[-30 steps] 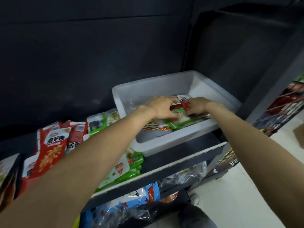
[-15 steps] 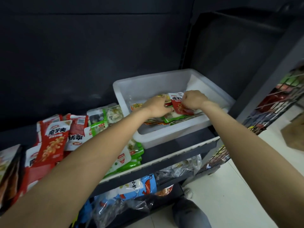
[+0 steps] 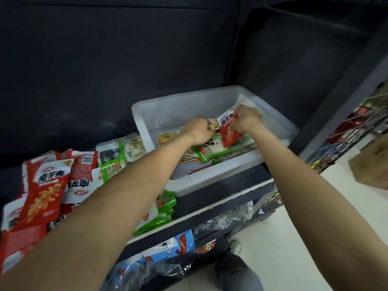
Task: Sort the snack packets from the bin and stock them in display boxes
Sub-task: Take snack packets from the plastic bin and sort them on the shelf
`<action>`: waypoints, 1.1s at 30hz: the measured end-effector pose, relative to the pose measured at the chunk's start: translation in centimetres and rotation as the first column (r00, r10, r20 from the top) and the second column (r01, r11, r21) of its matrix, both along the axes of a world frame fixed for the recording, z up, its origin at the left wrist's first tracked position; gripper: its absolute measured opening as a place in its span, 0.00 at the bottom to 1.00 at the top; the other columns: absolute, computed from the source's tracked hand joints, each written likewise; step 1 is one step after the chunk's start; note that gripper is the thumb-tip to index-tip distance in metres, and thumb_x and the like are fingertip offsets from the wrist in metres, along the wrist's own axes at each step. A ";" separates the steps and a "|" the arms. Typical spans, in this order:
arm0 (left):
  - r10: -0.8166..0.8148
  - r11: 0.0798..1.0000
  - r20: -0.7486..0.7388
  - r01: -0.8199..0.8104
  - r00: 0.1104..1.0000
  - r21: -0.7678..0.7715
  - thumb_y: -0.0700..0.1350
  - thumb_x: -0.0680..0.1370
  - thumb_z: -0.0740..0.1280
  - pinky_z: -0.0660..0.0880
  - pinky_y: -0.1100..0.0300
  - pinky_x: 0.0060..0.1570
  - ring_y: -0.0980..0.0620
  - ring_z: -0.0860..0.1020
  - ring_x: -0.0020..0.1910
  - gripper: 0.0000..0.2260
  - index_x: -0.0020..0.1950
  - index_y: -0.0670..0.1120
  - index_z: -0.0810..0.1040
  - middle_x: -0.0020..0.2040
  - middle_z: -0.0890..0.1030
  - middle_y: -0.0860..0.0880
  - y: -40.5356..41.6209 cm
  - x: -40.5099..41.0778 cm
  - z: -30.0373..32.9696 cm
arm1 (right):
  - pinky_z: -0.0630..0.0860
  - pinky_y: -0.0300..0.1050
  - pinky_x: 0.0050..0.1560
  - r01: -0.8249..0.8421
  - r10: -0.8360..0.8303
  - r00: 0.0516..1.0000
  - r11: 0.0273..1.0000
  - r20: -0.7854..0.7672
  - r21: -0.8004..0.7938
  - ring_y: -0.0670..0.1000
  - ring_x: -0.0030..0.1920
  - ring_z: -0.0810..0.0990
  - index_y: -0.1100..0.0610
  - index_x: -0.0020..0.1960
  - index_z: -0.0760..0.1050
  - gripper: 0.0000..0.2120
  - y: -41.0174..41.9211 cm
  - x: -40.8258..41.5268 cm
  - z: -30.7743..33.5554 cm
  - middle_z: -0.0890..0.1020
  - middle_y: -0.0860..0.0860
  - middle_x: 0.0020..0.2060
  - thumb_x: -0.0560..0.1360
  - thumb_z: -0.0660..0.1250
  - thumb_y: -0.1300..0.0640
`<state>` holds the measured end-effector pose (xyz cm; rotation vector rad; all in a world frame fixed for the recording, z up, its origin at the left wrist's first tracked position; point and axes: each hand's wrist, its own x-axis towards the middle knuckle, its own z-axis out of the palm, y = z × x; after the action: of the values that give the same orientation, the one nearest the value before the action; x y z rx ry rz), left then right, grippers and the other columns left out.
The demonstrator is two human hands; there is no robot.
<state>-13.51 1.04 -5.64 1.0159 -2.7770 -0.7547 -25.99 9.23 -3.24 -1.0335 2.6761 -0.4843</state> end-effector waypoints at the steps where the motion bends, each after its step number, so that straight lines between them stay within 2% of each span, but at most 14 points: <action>1: 0.015 0.999 -0.073 -0.012 0.997 0.041 0.50 0.80 0.61 0.71 0.58 0.56 0.45 0.74 0.61 0.17 0.67 0.45 0.72 0.64 0.76 0.44 0.2 0.1 0.4 | 0.72 0.45 0.57 0.011 -0.012 1.000 0.994 -0.007 -0.113 0.57 0.59 0.77 0.57 0.65 0.71 0.24 0.5 0.3 0.4 0.78 0.57 0.59 0.71 0.73 0.59; 4: 0.144 0.945 -0.370 -0.017 0.918 0.327 0.49 0.80 0.63 0.71 0.59 0.58 0.47 0.75 0.62 0.18 0.68 0.43 0.71 0.63 0.76 0.46 0.9 1.8 2.4 | 0.77 0.49 0.54 0.037 0.058 0.980 0.887 0.190 -0.461 0.53 0.51 0.80 0.54 0.62 0.72 0.23 2.0 2.9 1.6 0.80 0.52 0.50 0.69 0.75 0.59; 7: 0.341 0.860 -0.560 -0.009 0.755 0.511 0.41 0.76 0.69 0.74 0.58 0.58 0.51 0.76 0.59 0.22 0.69 0.42 0.69 0.63 0.75 0.49 1.5 6.5 3.7 | 0.80 0.48 0.48 -0.006 0.200 0.954 0.758 0.224 -0.652 0.49 0.47 0.81 0.53 0.60 0.71 0.21 3.1 7.6 2.8 0.81 0.51 0.48 0.70 0.74 0.59; 11: 0.440 0.823 -0.659 0.019 0.609 0.567 0.31 0.73 0.69 0.78 0.66 0.47 0.54 0.80 0.52 0.25 0.69 0.41 0.70 0.60 0.76 0.51 2.8 14.7 4.6 | 0.81 0.51 0.46 0.014 0.292 0.907 0.700 0.304 -0.714 0.49 0.43 0.83 0.50 0.53 0.69 0.13 2.9 14.5 3.7 0.83 0.53 0.47 0.73 0.71 0.56; 14: 0.509 0.820 -0.664 -0.073 0.547 0.568 0.31 0.74 0.68 0.78 0.57 0.54 0.51 0.79 0.55 0.23 0.68 0.43 0.72 0.63 0.77 0.47 3.4 20.9 4.6 | 0.80 0.51 0.47 -0.079 0.355 0.899 0.711 0.258 -0.699 0.49 0.43 0.82 0.49 0.46 0.68 0.12 2.2 19.7 3.8 0.82 0.49 0.42 0.73 0.71 0.56; 16: 0.556 0.808 -0.662 -0.141 0.502 0.572 0.31 0.74 0.67 0.77 0.54 0.56 0.49 0.79 0.57 0.22 0.67 0.43 0.73 0.61 0.78 0.46 3.7 25.0 4.3 | 0.78 0.46 0.44 -0.191 0.428 0.880 0.716 0.206 -0.671 0.48 0.42 0.82 0.51 0.49 0.67 0.12 1.8 23.4 3.6 0.81 0.47 0.41 0.73 0.71 0.56; 17: 0.569 0.808 -0.658 -0.186 0.493 0.559 0.32 0.75 0.67 0.77 0.56 0.56 0.50 0.79 0.56 0.21 0.67 0.43 0.73 0.60 0.79 0.46 3.8 27.0 3.9 | 0.78 0.43 0.43 -0.237 0.471 0.859 0.711 0.198 -0.663 0.47 0.42 0.81 0.51 0.51 0.67 0.13 1.6 25.2 3.4 0.81 0.48 0.42 0.73 0.71 0.57; 19: 0.559 0.829 -0.640 -0.328 0.527 0.453 0.34 0.76 0.66 0.76 0.66 0.53 0.54 0.79 0.54 0.19 0.66 0.45 0.74 0.59 0.79 0.49 4.2 30.9 3.1 | 0.79 0.45 0.43 -0.302 0.558 0.799 0.694 0.223 -0.654 0.48 0.43 0.81 0.50 0.53 0.69 0.13 0.7 28.7 2.4 0.80 0.49 0.43 0.74 0.70 0.59; 21: 0.517 0.839 -0.585 -0.505 0.625 0.201 0.39 0.78 0.65 0.73 0.72 0.50 0.57 0.78 0.53 0.16 0.66 0.46 0.74 0.59 0.79 0.50 4.3 34.7 2.0 | 0.80 0.50 0.48 -0.343 0.612 0.743 0.697 0.272 -0.630 0.51 0.46 0.82 0.51 0.57 0.71 0.14 -0.6 31.9 1.0 0.80 0.51 0.46 0.74 0.70 0.60; 23: 0.513 0.803 -0.483 -0.595 0.709 -0.021 0.43 0.80 0.63 0.72 0.64 0.56 0.53 0.77 0.58 0.16 0.67 0.47 0.73 0.62 0.78 0.48 4.4 38.3 0.3 | 0.79 0.52 0.52 -0.354 0.621 0.711 0.721 0.329 -0.595 0.52 0.48 0.81 0.53 0.61 0.73 0.16 -2.1 34.7 -0.5 0.80 0.53 0.49 0.74 0.70 0.60; 25: 0.569 0.749 -0.338 -0.642 0.749 -0.164 0.46 0.80 0.61 0.72 0.54 0.59 0.47 0.74 0.62 0.17 0.69 0.45 0.70 0.64 0.76 0.45 4.6 41.4 -1.4 | 0.77 0.50 0.57 -0.360 0.622 0.694 0.737 0.364 -0.572 0.53 0.54 0.80 0.55 0.64 0.73 0.18 -3.7 37.1 -1.6 0.80 0.55 0.54 0.75 0.69 0.61; 28: 0.627 0.736 -0.121 -0.637 0.769 -0.231 0.47 0.81 0.59 0.73 0.49 0.59 0.42 0.72 0.64 0.20 0.72 0.45 0.66 0.67 0.72 0.42 5.2 44.1 -2.6 | 0.73 0.44 0.61 -0.417 0.630 0.691 0.748 0.355 -0.516 0.53 0.62 0.76 0.57 0.68 0.71 0.20 -5.6 39.9 -2.4 0.77 0.56 0.61 0.76 0.66 0.63; 30: 0.613 0.758 -0.084 -0.615 0.785 -0.215 0.48 0.81 0.59 0.72 0.49 0.59 0.42 0.72 0.65 0.20 0.72 0.46 0.65 0.68 0.72 0.43 5.6 44.8 -2.7 | 0.72 0.40 0.60 -0.428 0.621 0.712 0.755 0.329 -0.497 0.52 0.63 0.75 0.57 0.69 0.70 0.20 -6.5 40.9 -2.6 0.76 0.55 0.63 0.77 0.65 0.64; 33: 0.592 0.770 -0.087 -0.594 0.801 -0.232 0.49 0.81 0.59 0.70 0.49 0.61 0.44 0.70 0.67 0.20 0.72 0.47 0.66 0.69 0.72 0.44 5.6 44.8 -2.5 | 0.70 0.35 0.53 -0.444 0.591 0.764 0.773 0.259 -0.454 0.52 0.61 0.76 0.57 0.69 0.70 0.20 -6.8 40.8 -2.9 0.76 0.55 0.64 0.77 0.63 0.64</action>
<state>31.29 6.61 -8.10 1.6878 -2.2246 -0.3029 14.83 2.43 -6.18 -1.5392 1.8558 -0.9692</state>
